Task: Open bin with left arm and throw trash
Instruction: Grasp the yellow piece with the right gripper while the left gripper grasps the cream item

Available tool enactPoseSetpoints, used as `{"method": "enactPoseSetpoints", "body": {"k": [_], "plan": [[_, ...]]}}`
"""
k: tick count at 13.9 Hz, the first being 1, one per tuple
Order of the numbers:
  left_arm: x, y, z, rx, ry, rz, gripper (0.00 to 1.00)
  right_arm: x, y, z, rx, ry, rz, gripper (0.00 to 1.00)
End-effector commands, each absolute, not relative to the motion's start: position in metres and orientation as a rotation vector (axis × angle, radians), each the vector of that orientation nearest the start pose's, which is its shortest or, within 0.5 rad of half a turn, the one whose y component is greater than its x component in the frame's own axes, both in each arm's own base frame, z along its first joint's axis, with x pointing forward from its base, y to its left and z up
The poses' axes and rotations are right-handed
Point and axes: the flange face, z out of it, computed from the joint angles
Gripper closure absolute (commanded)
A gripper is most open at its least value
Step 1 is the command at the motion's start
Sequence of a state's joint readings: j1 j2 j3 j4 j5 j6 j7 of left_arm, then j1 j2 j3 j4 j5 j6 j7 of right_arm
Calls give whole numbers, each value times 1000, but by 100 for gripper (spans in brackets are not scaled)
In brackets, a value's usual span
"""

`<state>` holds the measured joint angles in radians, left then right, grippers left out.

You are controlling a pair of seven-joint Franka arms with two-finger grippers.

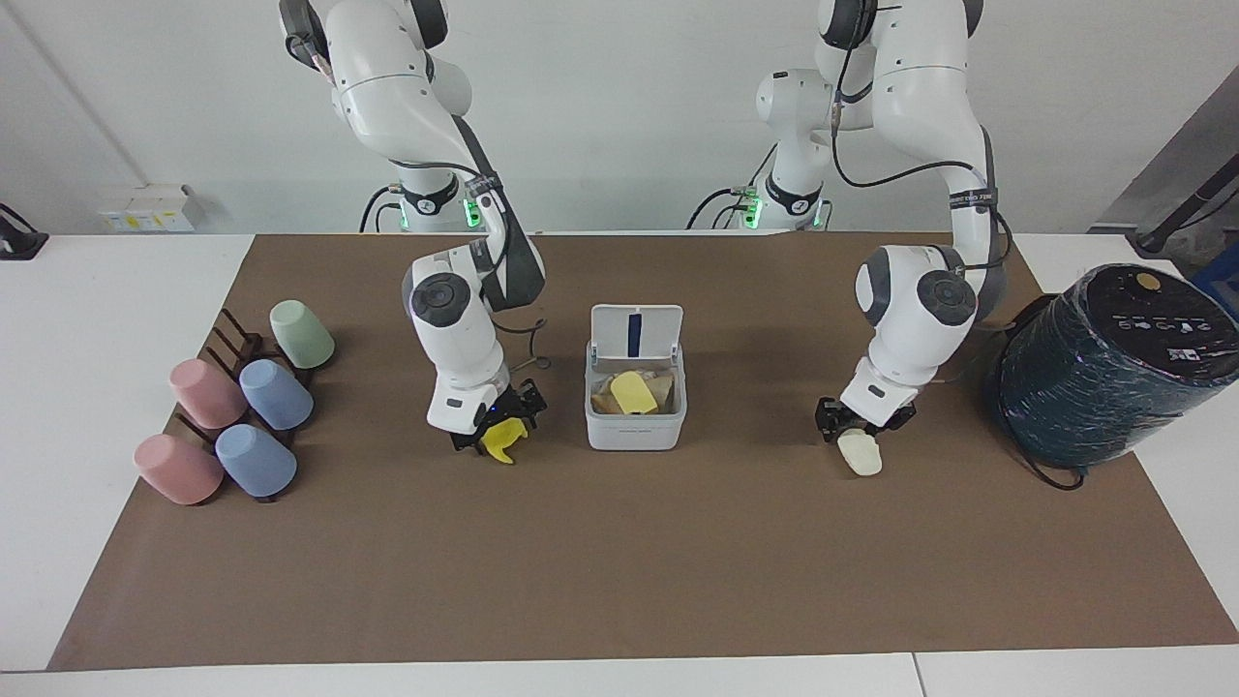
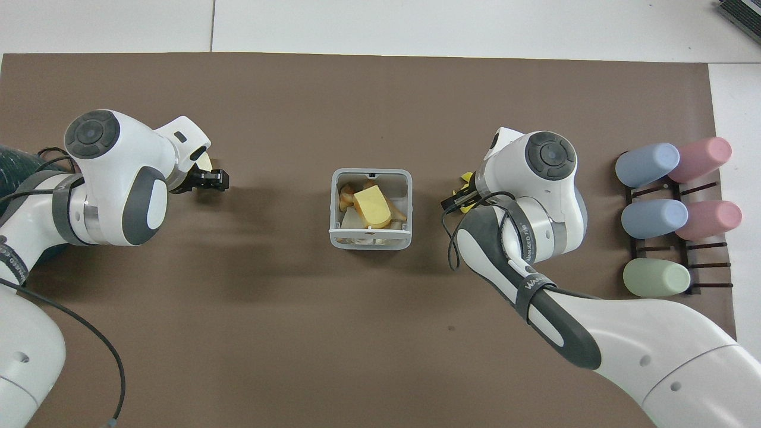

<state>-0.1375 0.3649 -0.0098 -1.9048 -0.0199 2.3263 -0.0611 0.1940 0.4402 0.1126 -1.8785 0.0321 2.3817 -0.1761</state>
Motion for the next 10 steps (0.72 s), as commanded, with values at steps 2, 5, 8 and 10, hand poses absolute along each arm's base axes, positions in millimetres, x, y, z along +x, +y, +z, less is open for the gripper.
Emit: {"method": "enactPoseSetpoints", "body": {"k": [2,5,8,10], "plan": [[625,-93,317,-3170,96,-185,14,611,171,287,-2980,-767,-90,0],[629,-92,317,-3169,95,-258,5,612,174,288,-2979,-768,-113,32],[627,-93,309,-3168,102,-251,3,613,180,290,-2975,-756,-119,78],[626,-94,307,-3168,106,-248,3,615,182,294,-2987,-683,-127,100]]}}
